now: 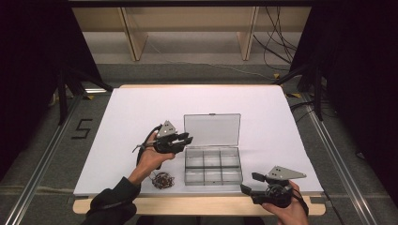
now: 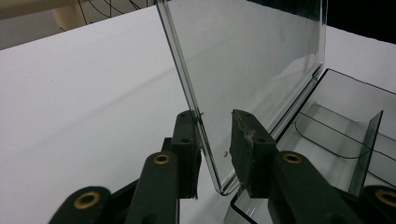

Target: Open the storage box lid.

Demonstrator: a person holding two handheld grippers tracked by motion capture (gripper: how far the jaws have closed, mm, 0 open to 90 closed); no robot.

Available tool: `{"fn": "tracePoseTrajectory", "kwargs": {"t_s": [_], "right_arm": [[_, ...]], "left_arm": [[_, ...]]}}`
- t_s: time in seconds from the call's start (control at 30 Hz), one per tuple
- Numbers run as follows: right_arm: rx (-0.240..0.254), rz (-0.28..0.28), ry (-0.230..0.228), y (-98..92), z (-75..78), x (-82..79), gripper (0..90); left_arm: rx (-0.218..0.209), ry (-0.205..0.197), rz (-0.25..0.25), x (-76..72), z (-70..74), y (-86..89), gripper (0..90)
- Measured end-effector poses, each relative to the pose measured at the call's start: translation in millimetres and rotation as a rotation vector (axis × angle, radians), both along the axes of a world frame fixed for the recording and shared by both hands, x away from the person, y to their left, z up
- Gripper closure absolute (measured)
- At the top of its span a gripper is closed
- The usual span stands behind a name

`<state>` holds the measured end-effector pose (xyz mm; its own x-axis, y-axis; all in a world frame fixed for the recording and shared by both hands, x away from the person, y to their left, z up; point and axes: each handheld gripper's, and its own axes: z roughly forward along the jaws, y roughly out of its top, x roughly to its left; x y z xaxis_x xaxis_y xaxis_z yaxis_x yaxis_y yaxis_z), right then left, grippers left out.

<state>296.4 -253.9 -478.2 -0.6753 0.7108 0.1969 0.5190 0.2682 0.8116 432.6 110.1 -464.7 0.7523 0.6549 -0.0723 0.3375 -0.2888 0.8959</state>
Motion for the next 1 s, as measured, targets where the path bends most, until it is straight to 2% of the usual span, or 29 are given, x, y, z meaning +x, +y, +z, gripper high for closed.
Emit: {"fn": "tracePoseTrajectory", "kwargs": {"t_s": [0.17, 0.2, 0.23, 0.4, 0.43, 0.47, 0.5, 0.53, 0.57, 0.67, 0.7, 0.73, 0.77, 0.87, 0.9, 0.93, 1.0], "right_arm": [[0.011, 0.005, 0.008, 0.1, -0.5, -0.2, 31.0], [-0.002, 0.000, 0.006, -0.8, 0.2, -0.2, 31.0], [0.013, -0.010, 0.033, 0.3, 0.8, -2.1, 31.0], [-0.002, -0.002, 0.009, -1.2, 0.3, -0.2, 31.1], [0.031, -0.011, 0.033, 1.4, -0.2, -1.9, 31.1], [-0.004, -0.004, 0.005, -0.6, 0.5, -0.4, 31.2], [-0.004, -0.004, 0.005, -0.6, 0.5, -0.4, 31.2], [0.028, -0.013, 0.038, 1.3, 0.2, -2.2, 31.2], [0.025, -0.008, 0.042, 0.8, 0.6, -2.2, 31.1], [0.035, -0.011, 0.037, 1.6, -0.2, -2.0, 31.2], [0.014, 0.002, 0.007, -0.2, -1.5, 0.7, 31.2], [0.002, -0.004, 0.011, -0.7, -0.3, -0.1, 31.2], [0.016, 0.001, 0.019, -0.1, -0.6, 0.1, 31.2], [0.013, 0.001, 0.014, -0.5, -0.8, 0.3, 31.2], [0.024, -0.009, 0.028, 0.8, -0.9, -0.9, 31.2], [0.005, -0.004, 0.003, -0.7, -1.2, 0.7, 31.2], [0.003, -0.004, 0.009, -0.8, -0.2, 0.2, 31.2]], "left_arm": [[-0.002, 0.012, -0.001, 1.7, -2.4, 1.1, 70.2], [-0.002, 0.012, -0.001, 1.7, -2.4, 1.1, 70.1], [0.004, 0.012, -0.005, 2.4, -2.9, 1.9, 70.1], [-0.005, 0.034, 0.003, 3.0, -5.1, 2.7, 69.4], [-0.005, 0.034, 0.003, 3.0, -5.1, 2.7, 69.1], [-0.002, 0.036, 0.004, 4.3, -5.8, 3.2, 68.8], [-0.002, 0.036, 0.004, 4.3, -5.8, 3.2, 68.5], [-0.017, 0.046, 0.010, 4.1, -7.5, 3.3, 68.4], [-0.015, 0.049, 0.015, 3.7, -7.6, 3.4, 68.3], [-0.011, 0.051, 0.006, 4.6, -7.6, 3.6, 68.0], [-0.014, 0.053, 0.006, 4.8, -8.1, 3.7, 67.6], [-0.010, 0.050, 0.005, 4.7, -8.2, 4.2, 67.6], [-0.009, 0.050, 0.007, 4.4, -8.5, 4.1, 67.4], [-0.010, 0.059, 0.011, 5.2, -9.5, 3.9, 65.9], [-0.006, 0.056, 0.006, 5.4, -10.1, 4.4, 65.9], [0.001, 0.059, 0.010, 4.9, -10.4, 4.4, 65.1], [-0.007, 0.067, 0.010, 6.0, -11.1, 4.8, 64.7]]}}
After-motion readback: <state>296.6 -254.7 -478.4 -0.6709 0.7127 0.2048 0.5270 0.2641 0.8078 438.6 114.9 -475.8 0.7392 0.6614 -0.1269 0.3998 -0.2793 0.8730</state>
